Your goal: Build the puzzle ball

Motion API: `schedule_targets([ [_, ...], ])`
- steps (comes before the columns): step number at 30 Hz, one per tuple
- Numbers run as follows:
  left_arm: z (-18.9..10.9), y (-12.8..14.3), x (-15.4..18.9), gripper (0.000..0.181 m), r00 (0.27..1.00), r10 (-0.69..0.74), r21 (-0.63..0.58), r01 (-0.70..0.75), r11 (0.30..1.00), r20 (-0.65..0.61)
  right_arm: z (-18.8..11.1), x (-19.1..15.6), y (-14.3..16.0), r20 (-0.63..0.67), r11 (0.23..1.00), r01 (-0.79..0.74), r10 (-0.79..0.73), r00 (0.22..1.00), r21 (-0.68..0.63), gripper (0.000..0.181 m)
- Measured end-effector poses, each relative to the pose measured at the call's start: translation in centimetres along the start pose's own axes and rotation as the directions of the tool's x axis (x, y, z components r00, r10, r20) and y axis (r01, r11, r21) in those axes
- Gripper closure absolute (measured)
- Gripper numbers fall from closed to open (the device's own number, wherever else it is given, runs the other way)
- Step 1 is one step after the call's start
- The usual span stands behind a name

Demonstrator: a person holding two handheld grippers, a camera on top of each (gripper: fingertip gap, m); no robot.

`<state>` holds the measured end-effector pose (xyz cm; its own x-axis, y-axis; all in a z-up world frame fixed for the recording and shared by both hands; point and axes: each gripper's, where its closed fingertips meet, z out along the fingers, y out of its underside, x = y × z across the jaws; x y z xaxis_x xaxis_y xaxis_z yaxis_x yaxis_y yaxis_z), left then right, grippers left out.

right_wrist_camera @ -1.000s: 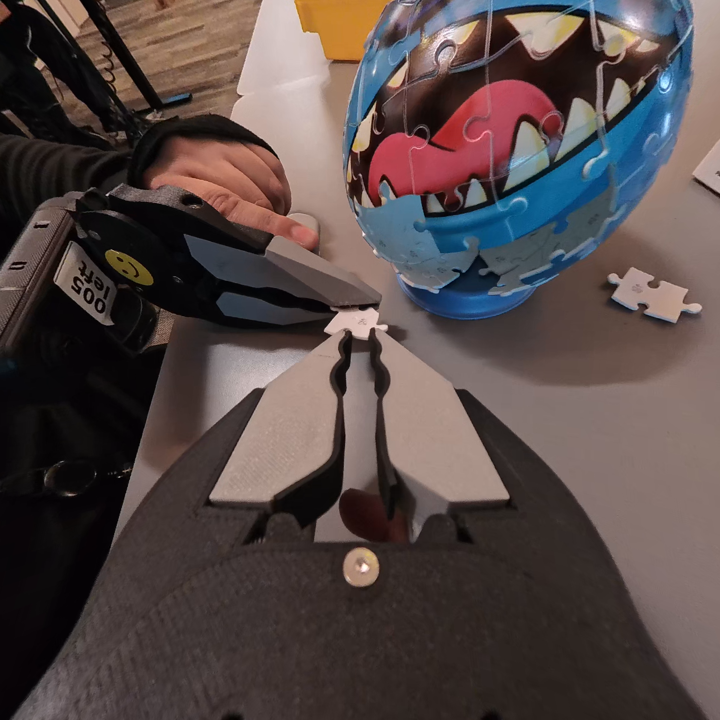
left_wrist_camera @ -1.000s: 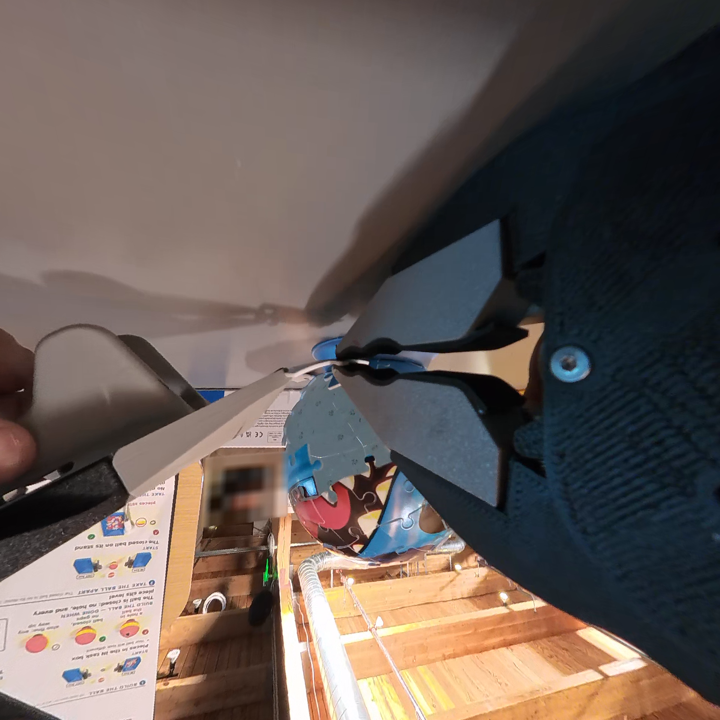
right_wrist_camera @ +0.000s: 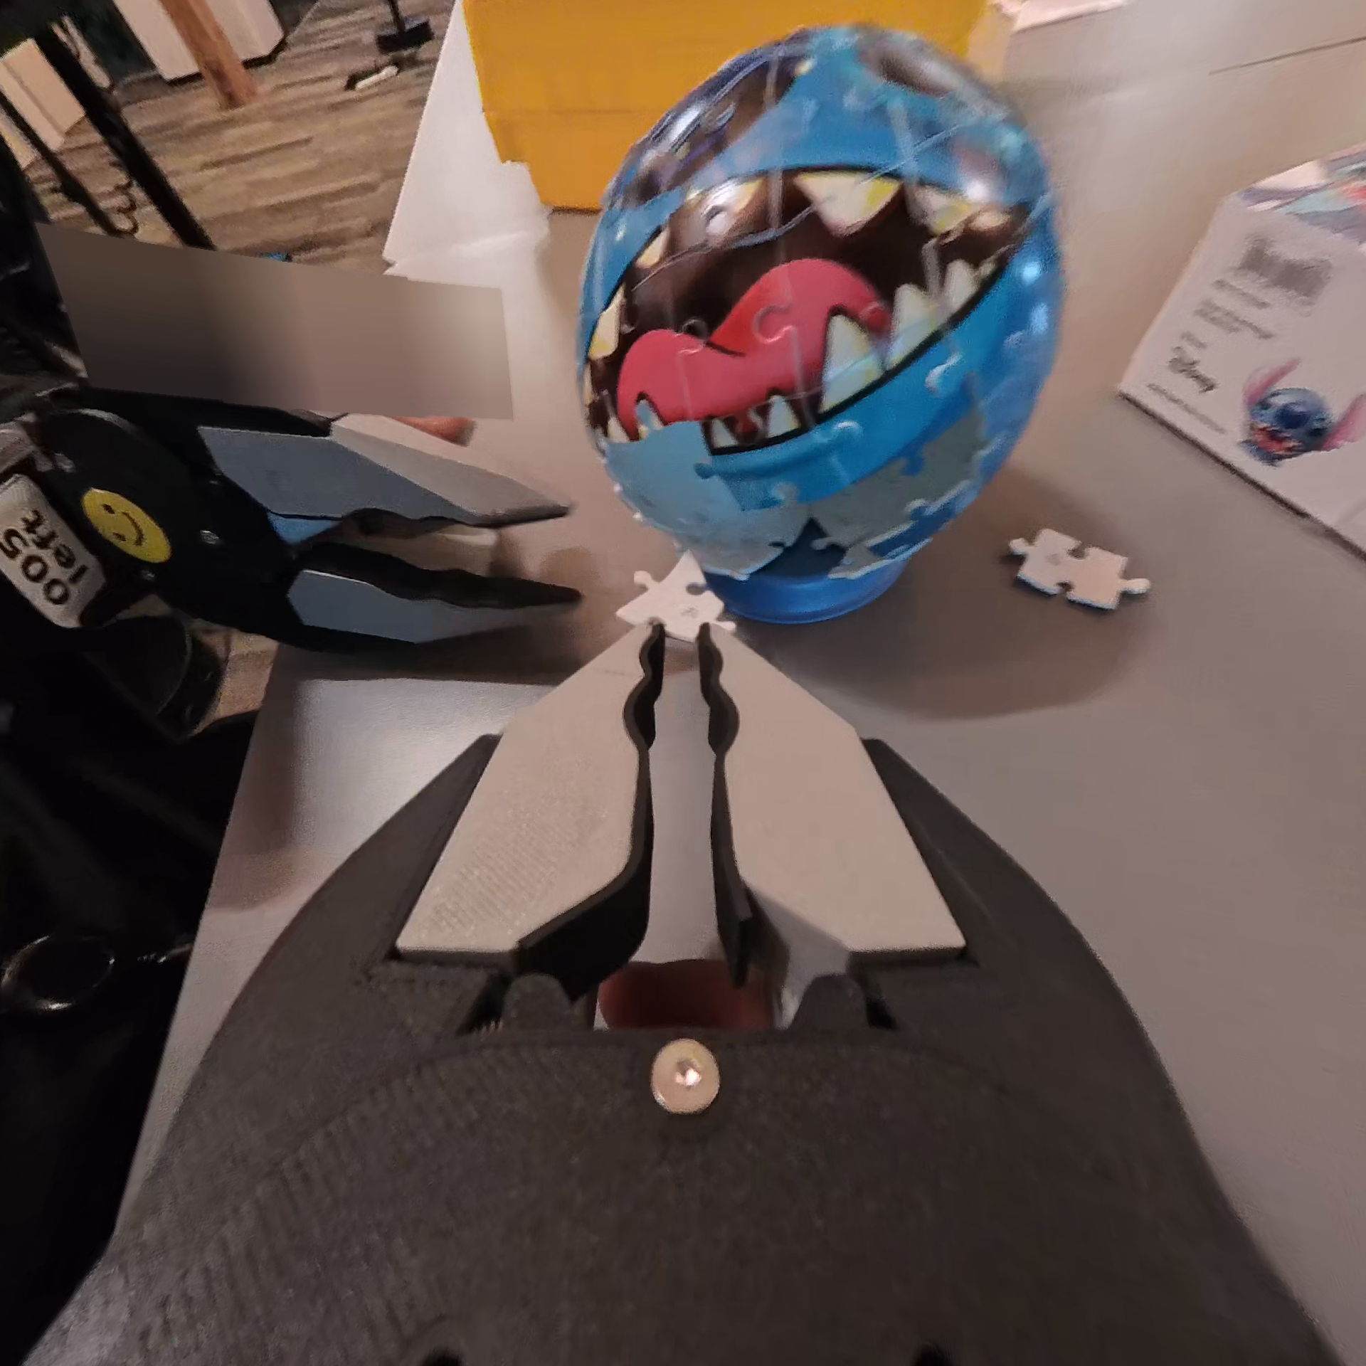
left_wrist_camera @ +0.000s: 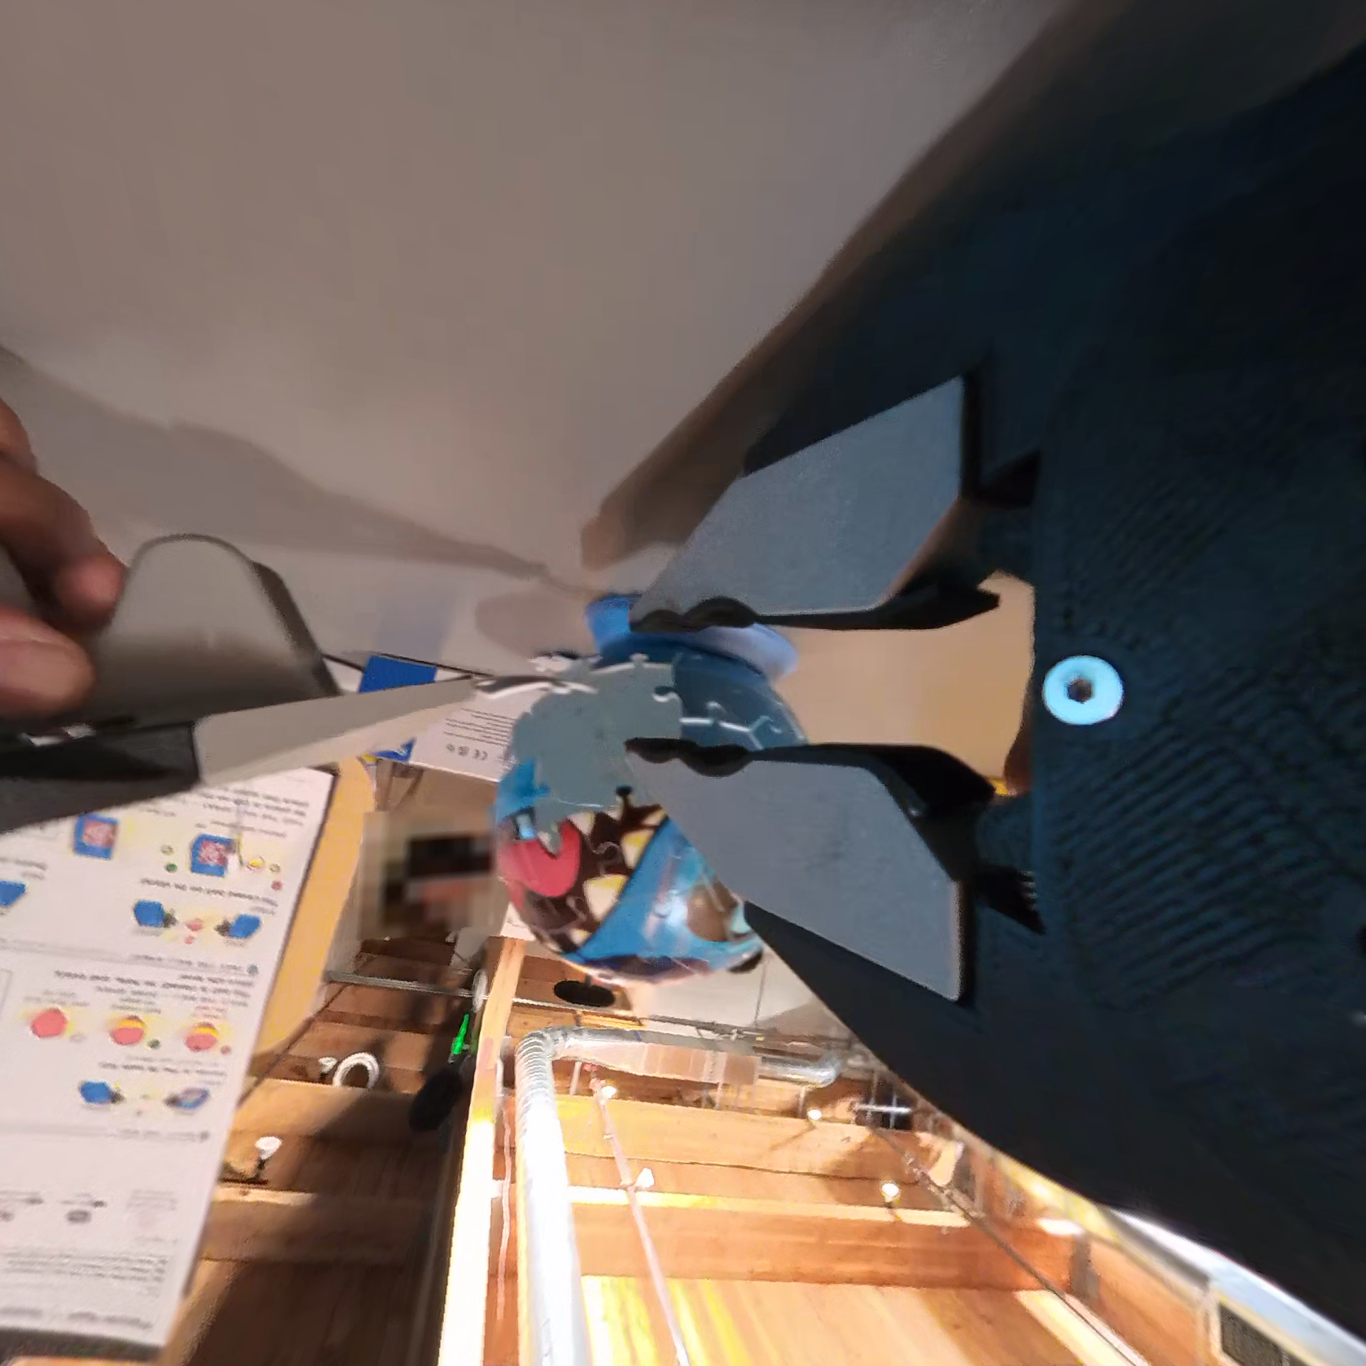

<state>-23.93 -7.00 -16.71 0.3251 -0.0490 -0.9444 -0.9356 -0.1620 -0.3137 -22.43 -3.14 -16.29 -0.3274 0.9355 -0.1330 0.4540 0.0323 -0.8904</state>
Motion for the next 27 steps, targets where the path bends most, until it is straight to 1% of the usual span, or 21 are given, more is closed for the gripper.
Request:
schedule_targets([
  [3, -0.5, 1.4, -0.4, 0.157, 0.997, -0.071, -0.036, 0.071, 0.997, -0.004, -0.1, 1.1, -0.8, -0.013, 1.0, 0.002, -0.002, 1.0, 0.028, 0.175],
  [6, -0.5, 2.0, -0.7, 0.158, 0.994, -0.113, -0.052, 0.113, 0.992, 0.001, 0.8, 2.3, -0.6, -0.061, 1.0, 0.025, -0.026, 0.998, -0.014, 0.175],
  [12, -0.2, 2.1, -0.2, 0.163, 0.997, -0.073, -0.065, 0.073, 0.995, -0.004, 1.8, 2.6, -0.5, -0.109, 0.992, 0.111, -0.116, 0.987, -0.052, 0.175],
  [16, -0.2, 2.1, -0.3, 0.164, 0.997, -0.08, -0.063, 0.08, 0.995, -0.001, 2.7, 2.9, -0.3, -0.13, 0.988, 0.139, -0.148, 0.98, -0.073, 0.175],
  [22, -0.2, 2.1, -0.3, 0.166, 0.997, -0.076, -0.065, 0.076, 0.995, 0.002, 3.7, 3.5, -0.4, -0.197, 0.967, 0.227, -0.247, 0.949, -0.116, 0.175],
  [27, -0.3, 2.1, -0.3, 0.166, 0.997, -0.076, -0.063, 0.076, 0.995, 0.002, 4.3, 3.6, -0.3, -0.19, 0.958, 0.249, -0.274, 0.943, -0.145, 0.175],
])
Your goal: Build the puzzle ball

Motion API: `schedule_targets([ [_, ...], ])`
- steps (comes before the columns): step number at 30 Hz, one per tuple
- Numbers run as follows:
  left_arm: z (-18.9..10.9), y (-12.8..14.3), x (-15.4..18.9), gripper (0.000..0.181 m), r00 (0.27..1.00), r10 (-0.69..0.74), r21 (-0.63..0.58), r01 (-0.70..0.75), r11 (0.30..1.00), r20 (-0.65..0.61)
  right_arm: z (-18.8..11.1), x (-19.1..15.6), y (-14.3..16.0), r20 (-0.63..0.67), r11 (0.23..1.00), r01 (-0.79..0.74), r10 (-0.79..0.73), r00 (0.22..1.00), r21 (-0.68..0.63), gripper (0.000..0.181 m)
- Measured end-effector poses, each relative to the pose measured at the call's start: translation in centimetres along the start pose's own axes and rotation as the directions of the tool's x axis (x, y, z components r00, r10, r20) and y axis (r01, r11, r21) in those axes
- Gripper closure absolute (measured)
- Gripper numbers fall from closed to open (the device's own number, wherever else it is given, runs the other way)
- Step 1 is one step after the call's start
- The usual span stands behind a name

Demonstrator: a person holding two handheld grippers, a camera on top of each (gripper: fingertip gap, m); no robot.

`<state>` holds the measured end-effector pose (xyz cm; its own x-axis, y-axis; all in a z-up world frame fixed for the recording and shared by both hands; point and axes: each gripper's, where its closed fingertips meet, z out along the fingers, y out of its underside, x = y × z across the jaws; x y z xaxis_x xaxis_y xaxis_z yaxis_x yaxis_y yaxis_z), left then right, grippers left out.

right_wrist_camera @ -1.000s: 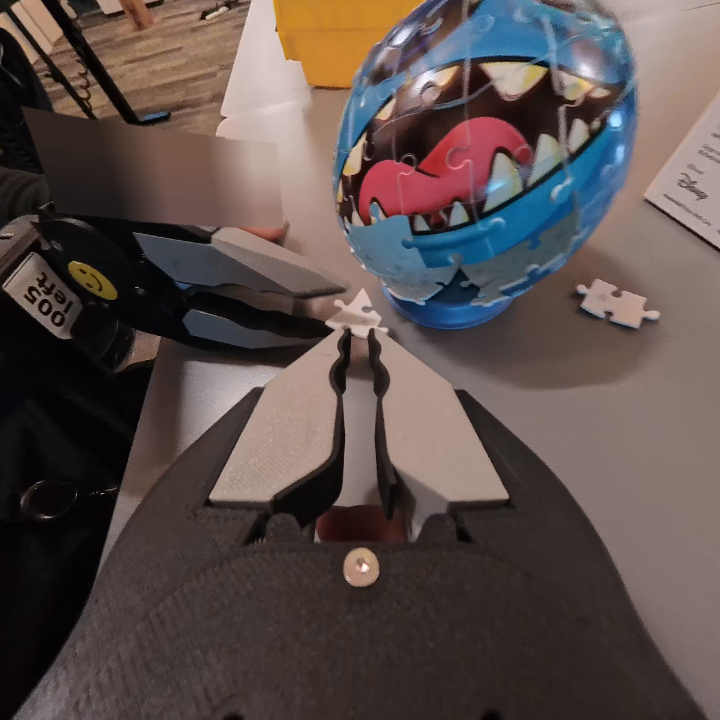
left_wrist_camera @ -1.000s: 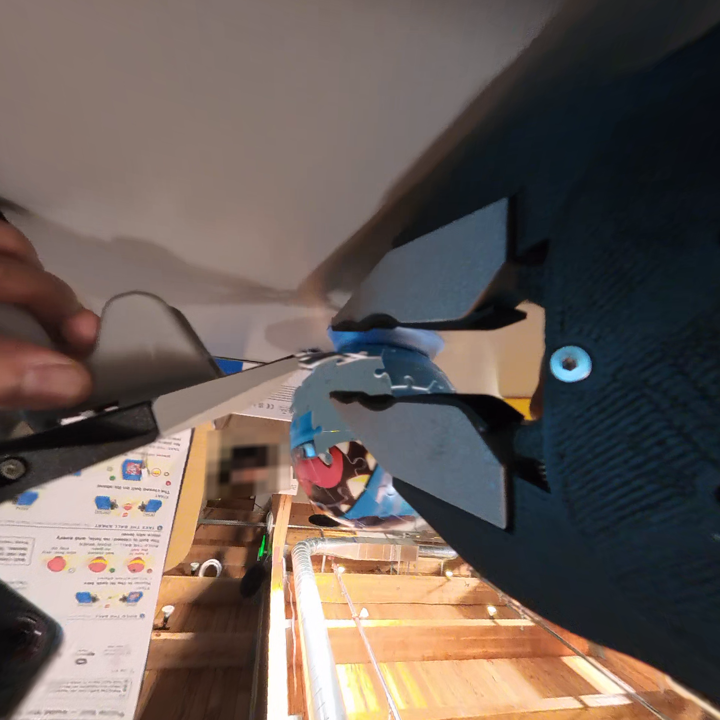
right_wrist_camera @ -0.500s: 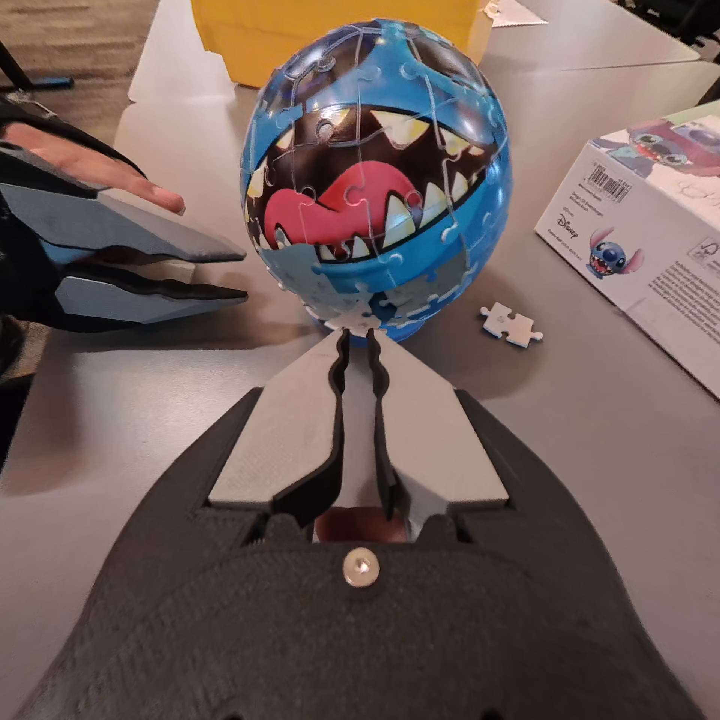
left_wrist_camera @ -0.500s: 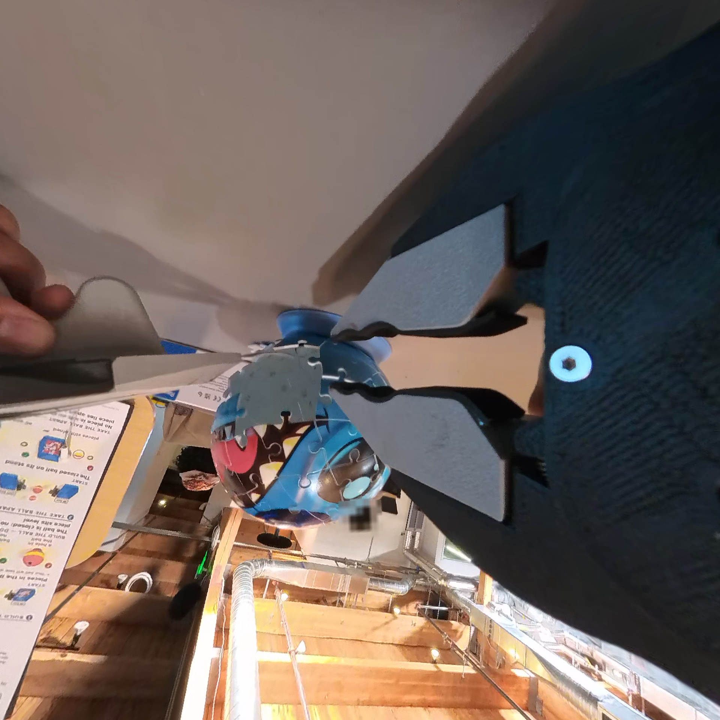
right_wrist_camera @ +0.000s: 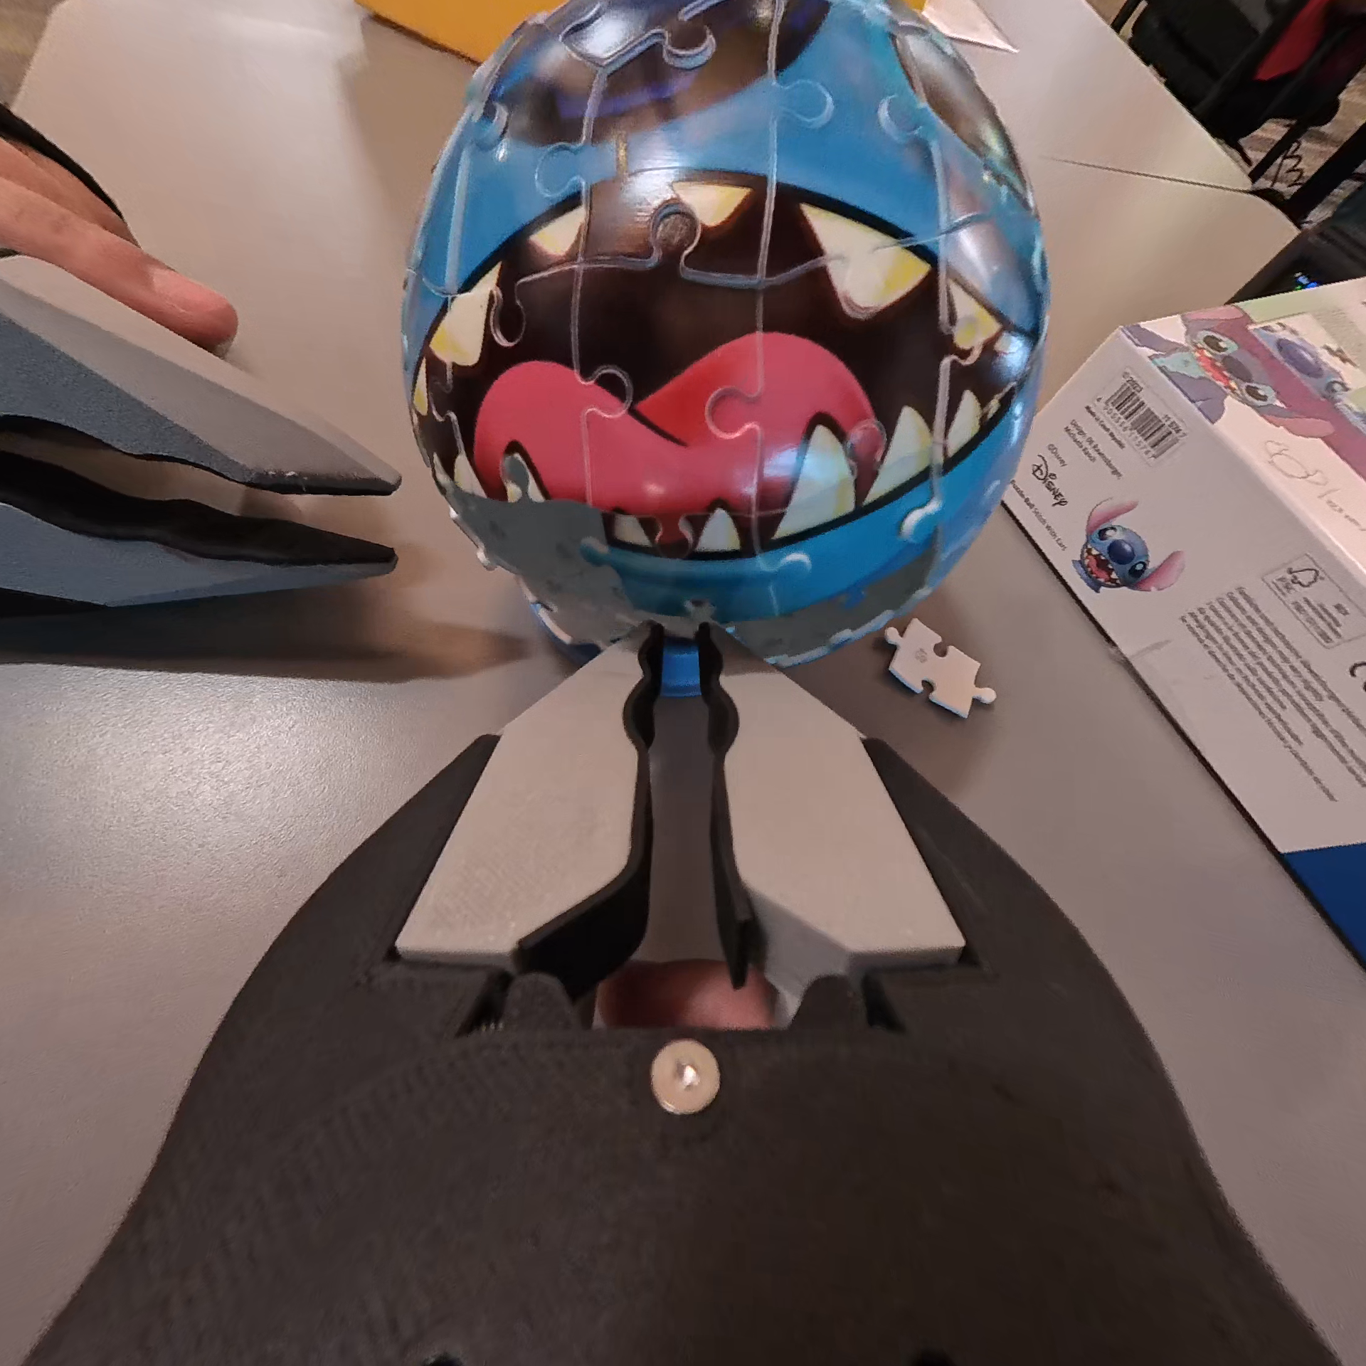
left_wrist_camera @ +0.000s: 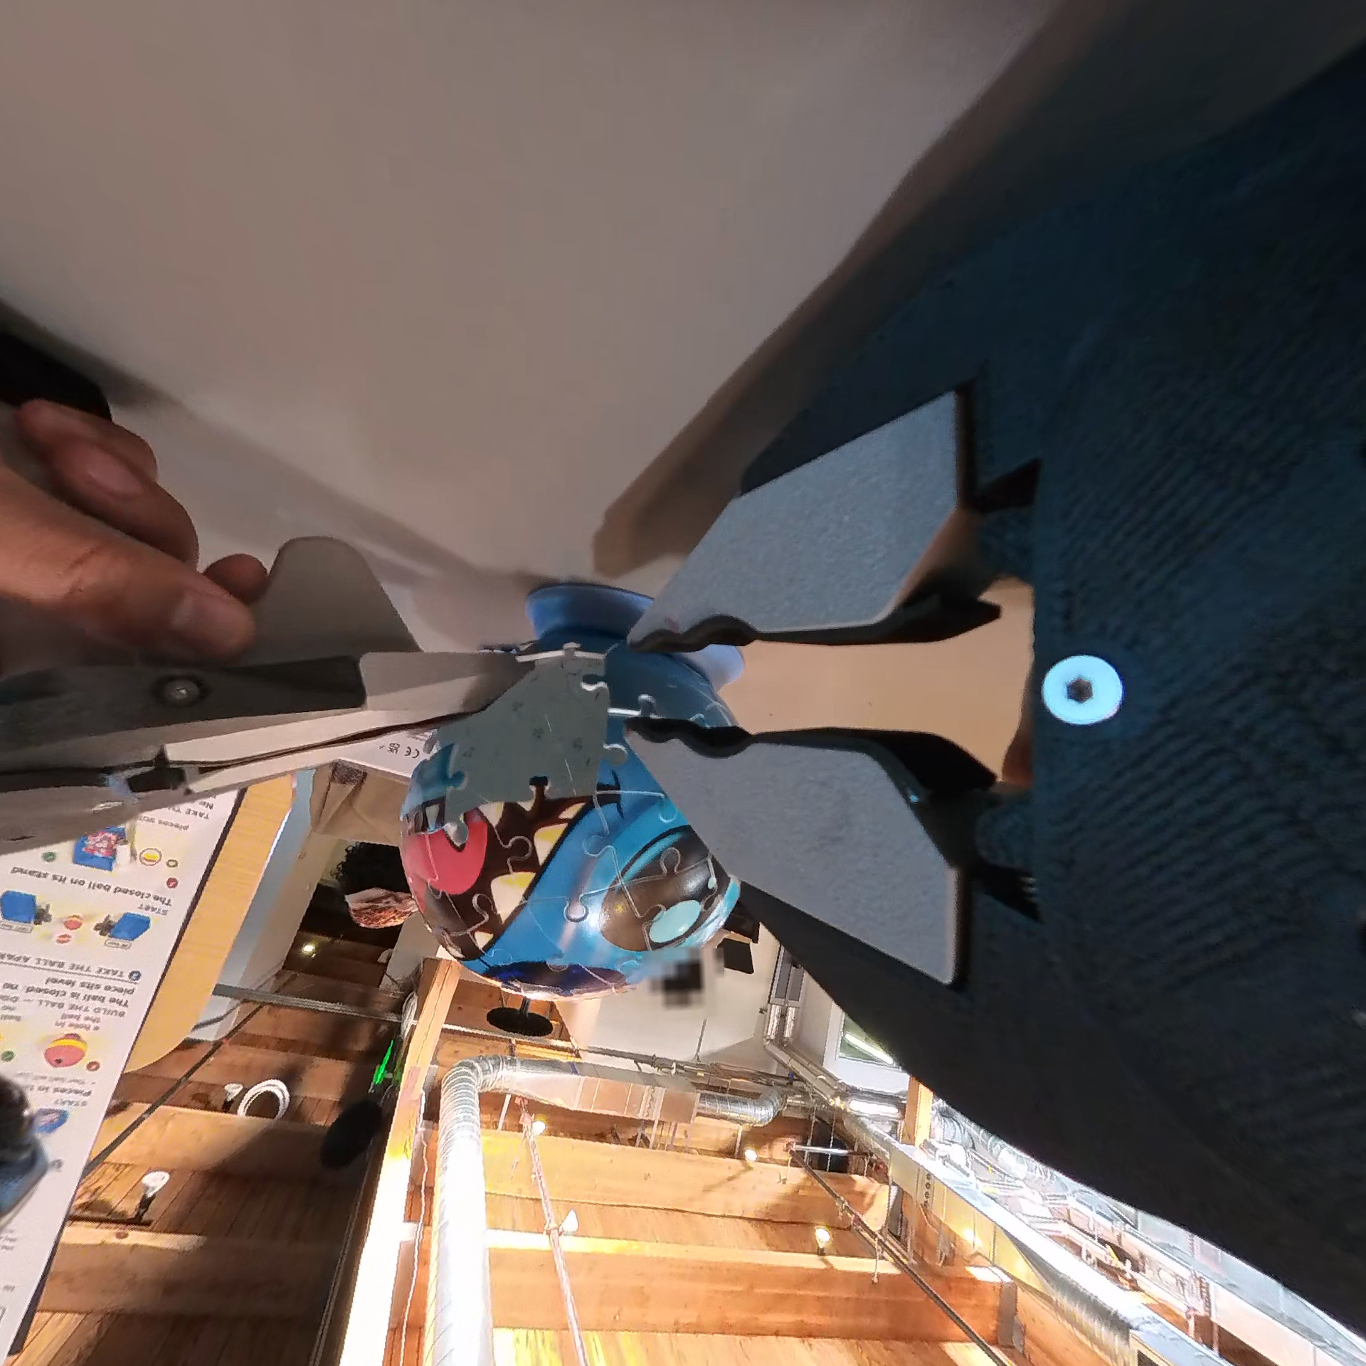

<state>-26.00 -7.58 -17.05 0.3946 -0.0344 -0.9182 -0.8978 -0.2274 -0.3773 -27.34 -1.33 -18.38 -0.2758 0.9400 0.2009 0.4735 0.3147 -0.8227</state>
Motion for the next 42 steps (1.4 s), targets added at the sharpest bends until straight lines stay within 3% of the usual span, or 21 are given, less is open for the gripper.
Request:
schedule_targets([
  [15, -0.02, 0.12, -0.04, 0.168, 1.0, 0.001, -0.005, -0.001, 1.0, 0.006, 0.42, 0.47, 0.27, -0.037, 0.996, 0.091, -0.092, 0.995, -0.027, 0.175],
  [42, 0.0, 0.4, -0.19, 0.167, 1.0, -0.011, -0.02, 0.011, 1.0, 0.012, 0.85, 0.72, 0.51, 0.009, 0.993, 0.111, -0.111, 0.994, -0.043, 0.175],
])
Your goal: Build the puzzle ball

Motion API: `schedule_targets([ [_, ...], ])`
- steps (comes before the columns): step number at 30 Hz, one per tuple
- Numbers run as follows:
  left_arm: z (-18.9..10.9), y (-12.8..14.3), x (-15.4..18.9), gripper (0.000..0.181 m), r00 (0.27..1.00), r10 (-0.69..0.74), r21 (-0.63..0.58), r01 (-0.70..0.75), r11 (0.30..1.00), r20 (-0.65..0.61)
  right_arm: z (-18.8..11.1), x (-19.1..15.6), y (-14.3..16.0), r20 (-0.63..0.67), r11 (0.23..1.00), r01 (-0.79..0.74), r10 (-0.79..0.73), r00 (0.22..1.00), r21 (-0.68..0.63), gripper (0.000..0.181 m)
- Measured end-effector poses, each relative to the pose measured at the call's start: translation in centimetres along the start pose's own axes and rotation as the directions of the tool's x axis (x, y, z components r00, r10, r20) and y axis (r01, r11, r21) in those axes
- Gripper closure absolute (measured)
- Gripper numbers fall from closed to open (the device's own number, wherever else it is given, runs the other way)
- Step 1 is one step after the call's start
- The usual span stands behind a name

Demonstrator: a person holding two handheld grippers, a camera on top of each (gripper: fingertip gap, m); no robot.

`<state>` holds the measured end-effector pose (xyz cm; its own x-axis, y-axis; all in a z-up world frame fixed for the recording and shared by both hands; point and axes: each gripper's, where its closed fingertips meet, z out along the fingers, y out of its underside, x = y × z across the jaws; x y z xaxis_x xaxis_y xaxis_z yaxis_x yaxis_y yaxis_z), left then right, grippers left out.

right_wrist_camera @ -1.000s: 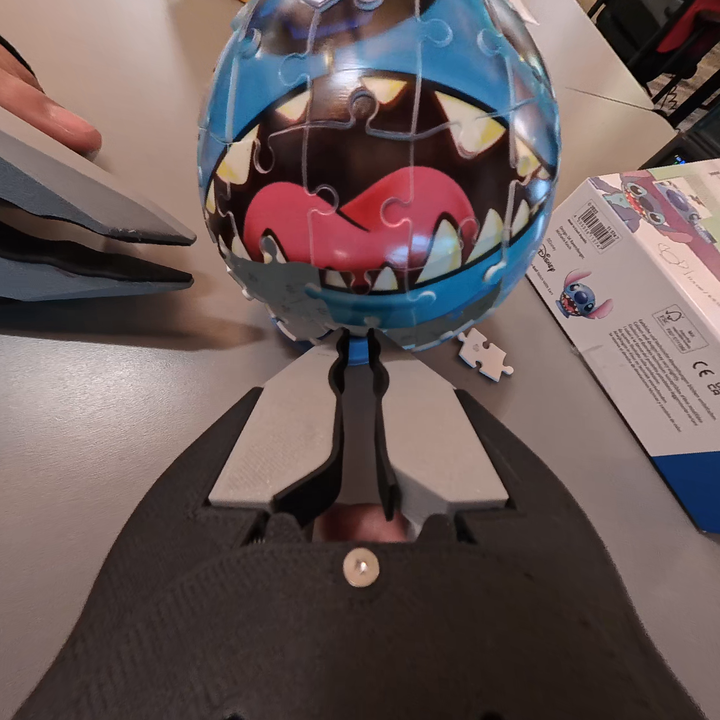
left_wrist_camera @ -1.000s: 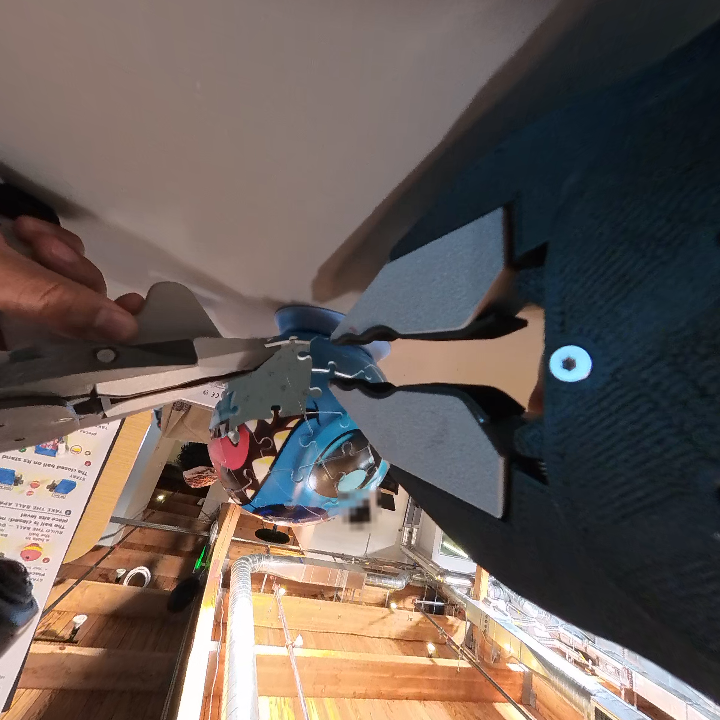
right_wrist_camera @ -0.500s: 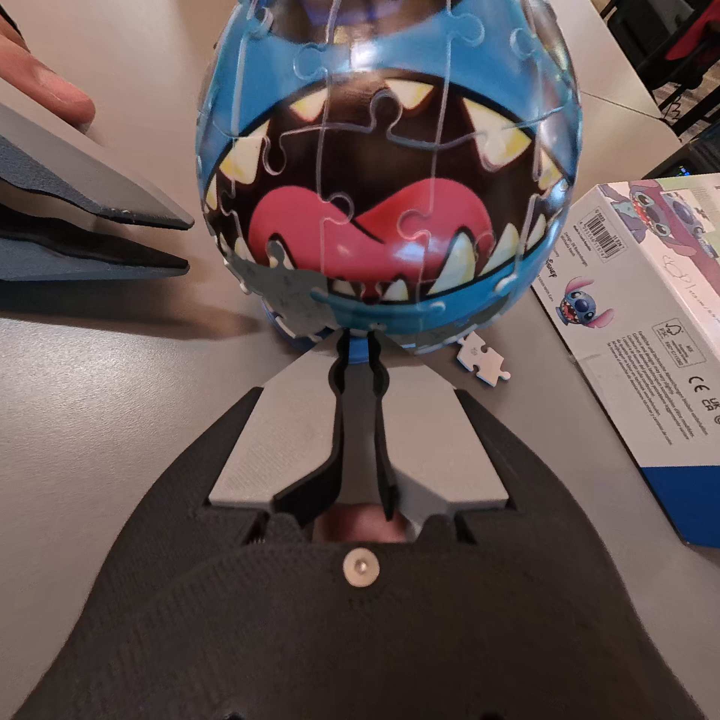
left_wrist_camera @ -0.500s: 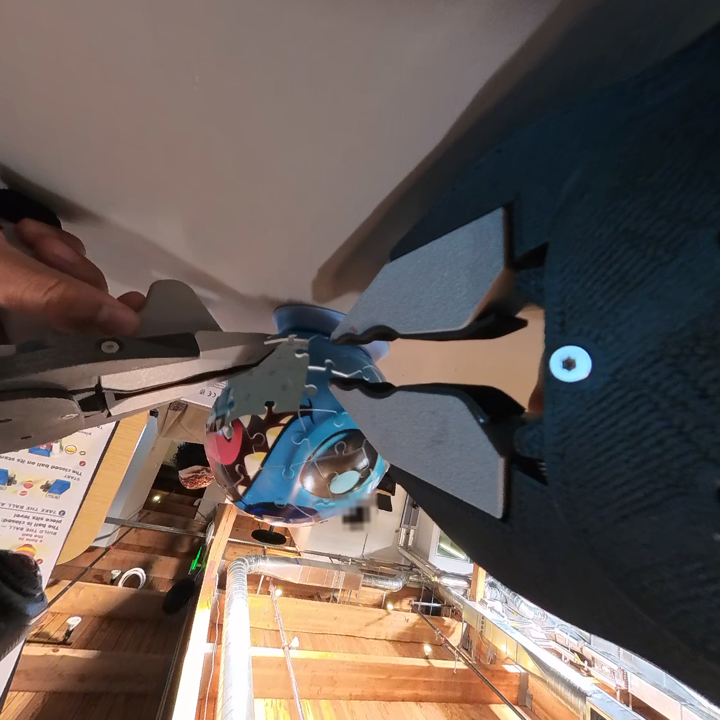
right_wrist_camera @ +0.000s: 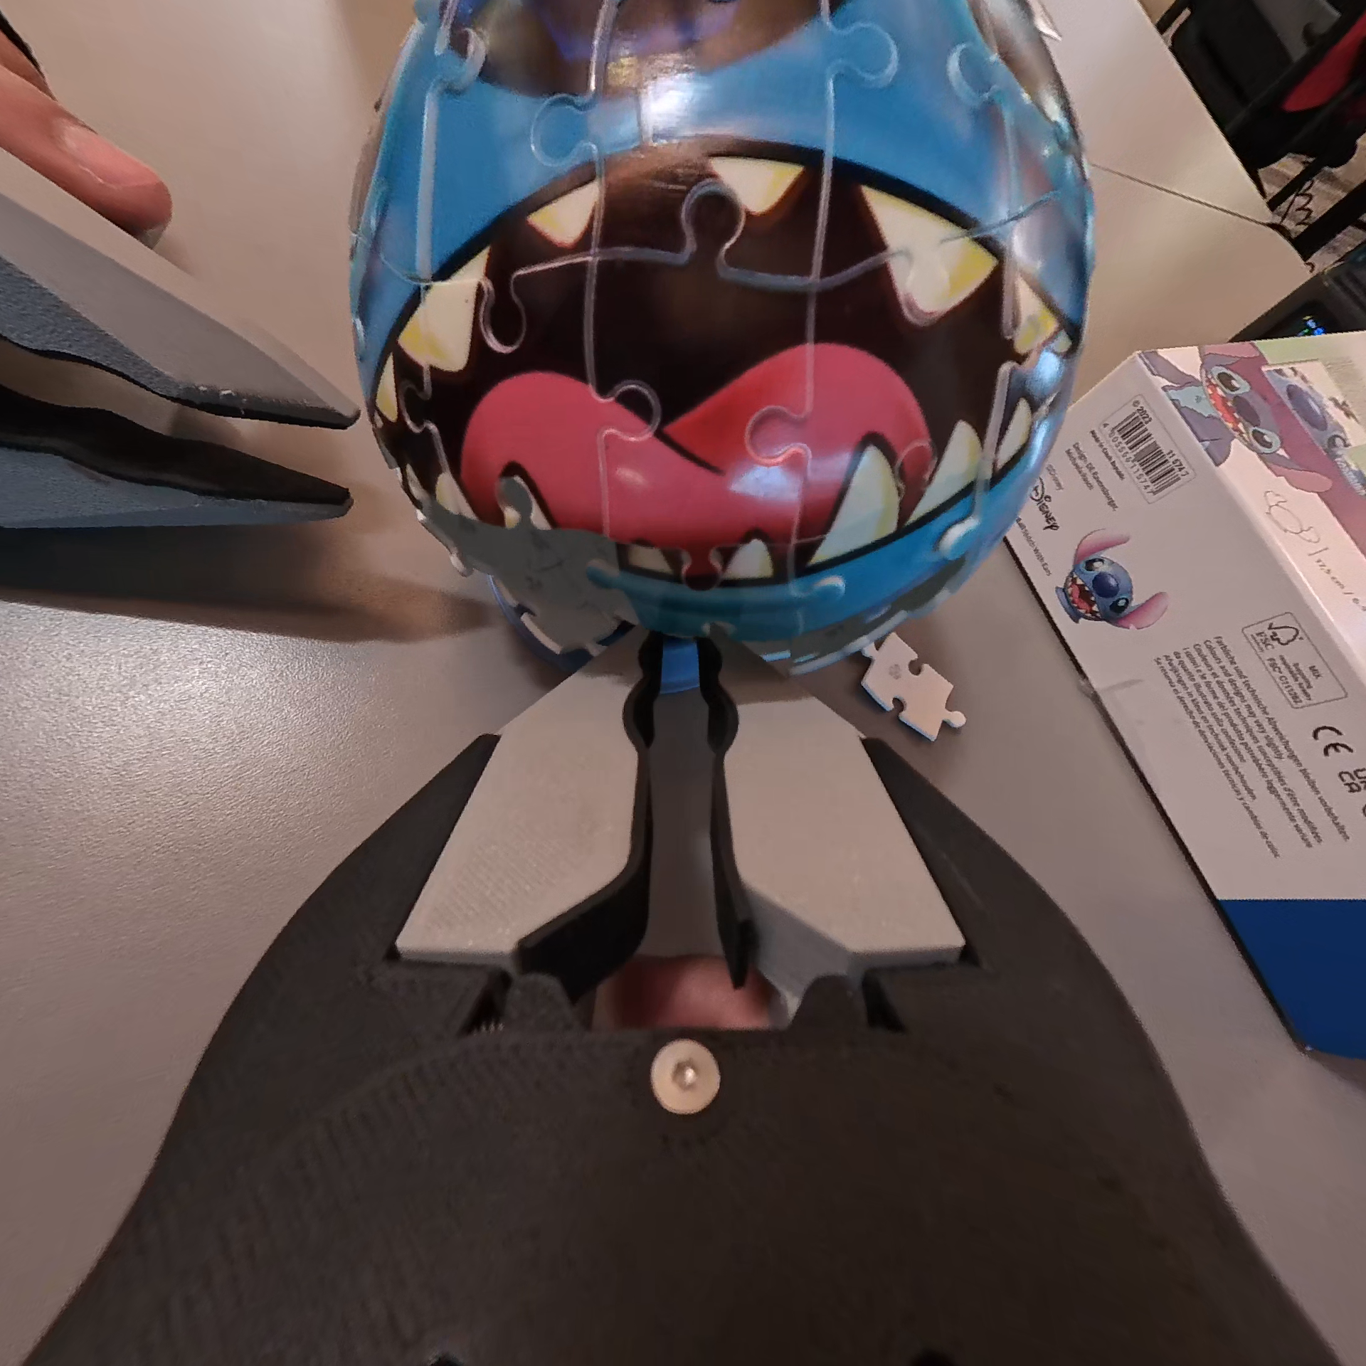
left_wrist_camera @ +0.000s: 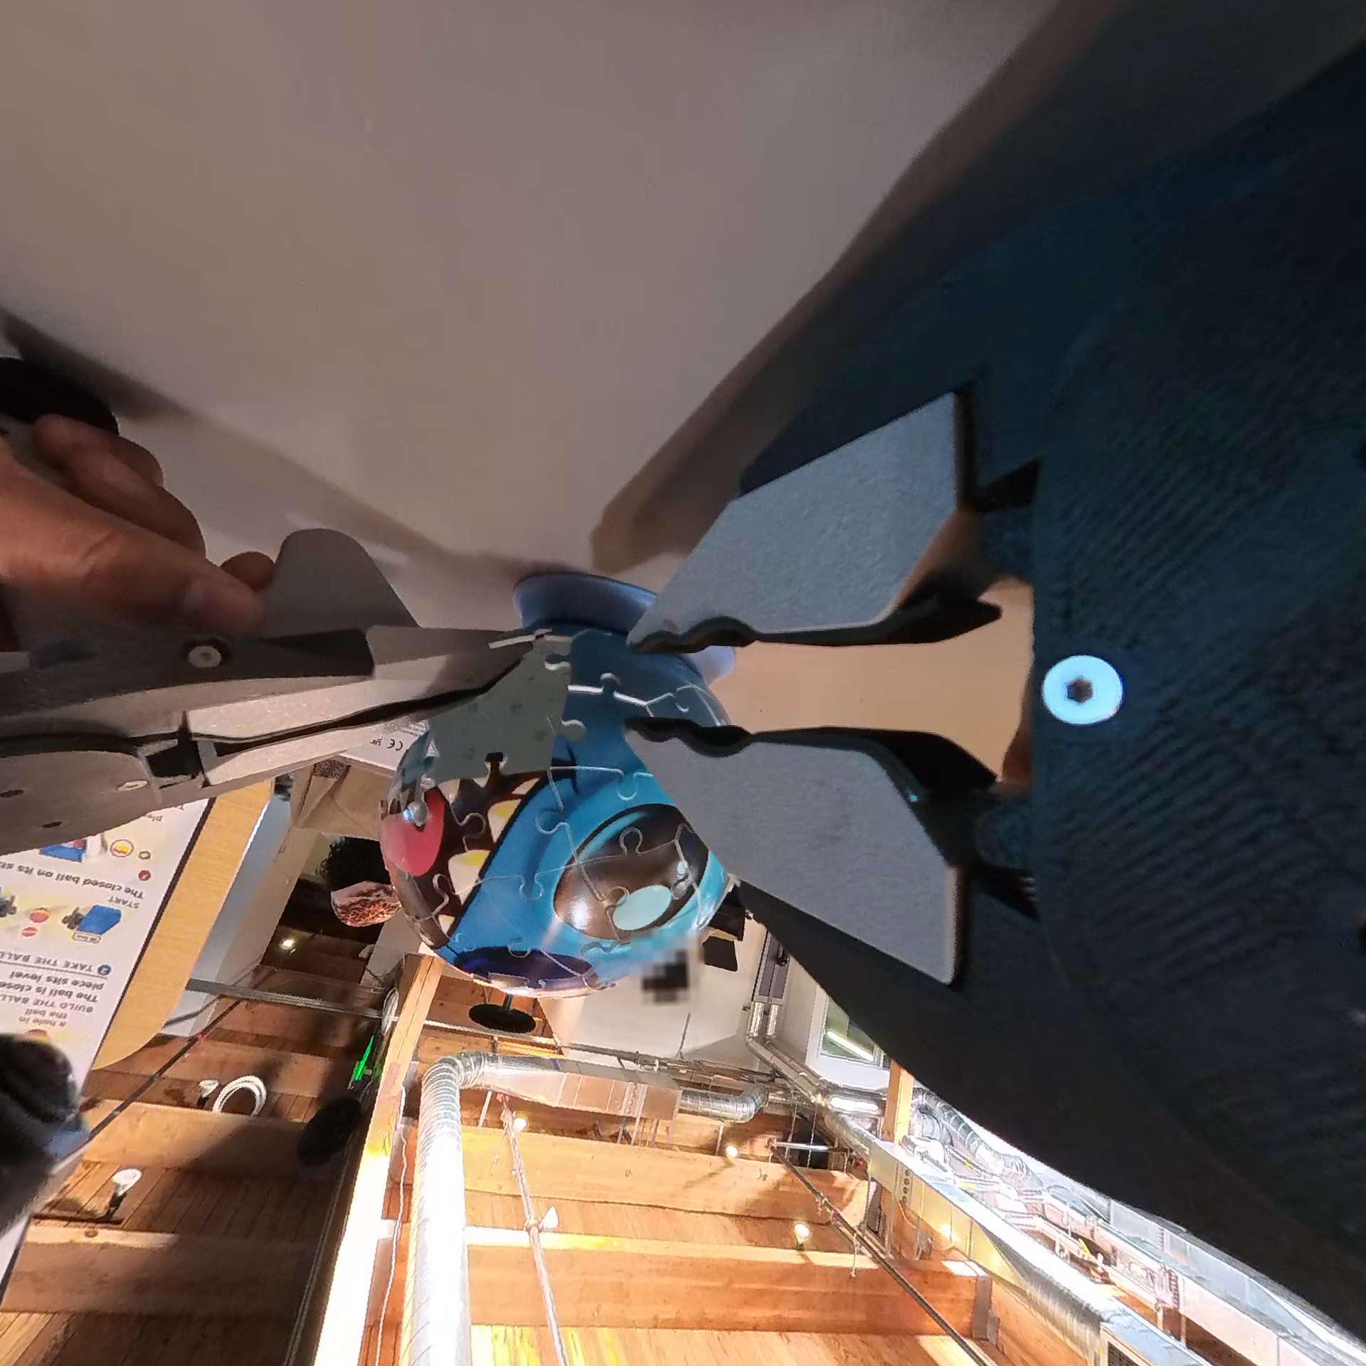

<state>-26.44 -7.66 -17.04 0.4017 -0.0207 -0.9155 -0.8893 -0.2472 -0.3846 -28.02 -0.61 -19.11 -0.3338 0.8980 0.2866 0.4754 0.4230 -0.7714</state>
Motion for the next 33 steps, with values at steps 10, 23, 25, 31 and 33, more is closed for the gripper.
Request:
schedule_targets([
  [10, 0.2, 0.6, -0.6, 0.16, 0.999, -0.052, -0.021, 0.052, 0.998, -0.003, -0.2, 0.1, 0.2, 0.014, 1.0, 0.027, -0.027, 1.0, 0.008, 0.181],
  [23, -1.3, 6.6, -2.1, 0.103, 0.767, -0.614, -0.283, 0.557, 0.781, -0.186, -6.8, 2.6, -2.1, 0.17, 0.916, -0.247, 0.202, 0.965, 0.316, 0.168],
  [25, -2.1, 6.3, -2.4, 0.097, 0.495, -0.84, -0.354, 0.762, 0.543, -0.224, -8.8, 3.8, -3.4, 0.334, 0.81, -0.446, 0.329, 0.883, 0.382, 0.154],
  [31, -1.5, 3.0, -5.1, 0.094, -0.208, -0.93, -0.358, 0.929, -0.091, -0.303, -6.9, 7.3, -4.9, 0.666, 0.573, -0.814, 0.572, 0.478, 0.093, 0.089],
  [33, -0.7, 2.6, -5.3, 0.088, -0.307, -0.899, -0.369, 0.911, -0.182, -0.313, -4.9, 7.8, -5.1, 0.664, 0.537, -0.843, 0.637, 0.393, -0.017, 0.084],
])
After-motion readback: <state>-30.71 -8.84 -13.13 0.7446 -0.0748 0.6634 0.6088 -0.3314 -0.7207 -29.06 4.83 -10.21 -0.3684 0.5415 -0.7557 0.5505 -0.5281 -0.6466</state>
